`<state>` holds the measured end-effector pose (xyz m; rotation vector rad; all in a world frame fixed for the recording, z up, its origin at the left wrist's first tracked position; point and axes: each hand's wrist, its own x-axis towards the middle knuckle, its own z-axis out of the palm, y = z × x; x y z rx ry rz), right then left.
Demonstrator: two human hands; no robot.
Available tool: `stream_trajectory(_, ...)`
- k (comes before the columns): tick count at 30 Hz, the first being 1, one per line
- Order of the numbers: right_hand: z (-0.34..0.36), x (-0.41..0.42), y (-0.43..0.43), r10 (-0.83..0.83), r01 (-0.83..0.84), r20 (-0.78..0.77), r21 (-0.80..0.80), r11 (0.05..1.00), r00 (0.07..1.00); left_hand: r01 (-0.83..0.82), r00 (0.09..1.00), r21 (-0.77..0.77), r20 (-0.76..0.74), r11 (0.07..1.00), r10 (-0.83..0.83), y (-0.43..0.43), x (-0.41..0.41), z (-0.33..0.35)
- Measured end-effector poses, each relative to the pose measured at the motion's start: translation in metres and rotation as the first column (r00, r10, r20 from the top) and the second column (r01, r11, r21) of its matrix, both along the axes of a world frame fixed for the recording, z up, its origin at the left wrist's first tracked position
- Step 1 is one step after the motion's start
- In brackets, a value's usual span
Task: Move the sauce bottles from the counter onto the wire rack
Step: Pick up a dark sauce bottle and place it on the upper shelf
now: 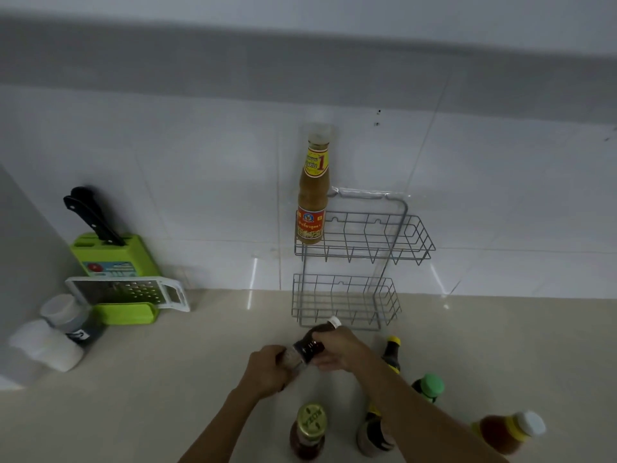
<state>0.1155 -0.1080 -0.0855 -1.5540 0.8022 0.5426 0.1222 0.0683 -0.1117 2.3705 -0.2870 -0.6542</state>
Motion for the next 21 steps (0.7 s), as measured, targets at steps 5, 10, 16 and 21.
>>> stream_trajectory(5,0.034,-0.024,-0.009,0.102,-0.104,0.072,0.030,0.994,0.992,-0.022,0.997,-0.219,-0.071,0.975,0.007,0.024,-0.016,0.022)
stream_trajectory(10,0.071,-0.044,-0.012,0.247,-0.229,0.229,-0.104,0.968,0.942,-0.053,0.992,-0.438,-0.129,0.897,-0.004,0.031,-0.022,0.051)
stream_trajectory(16,0.105,-0.062,-0.009,0.250,-0.202,0.378,-0.163,0.966,0.891,-0.085,0.987,-0.579,-0.158,0.811,-0.010,0.021,-0.029,0.081)
stream_trajectory(21,0.122,-0.062,-0.009,0.241,-0.074,0.525,-0.318,0.945,0.816,-0.009,0.988,-0.649,-0.122,0.761,-0.092,0.009,-0.029,0.111)
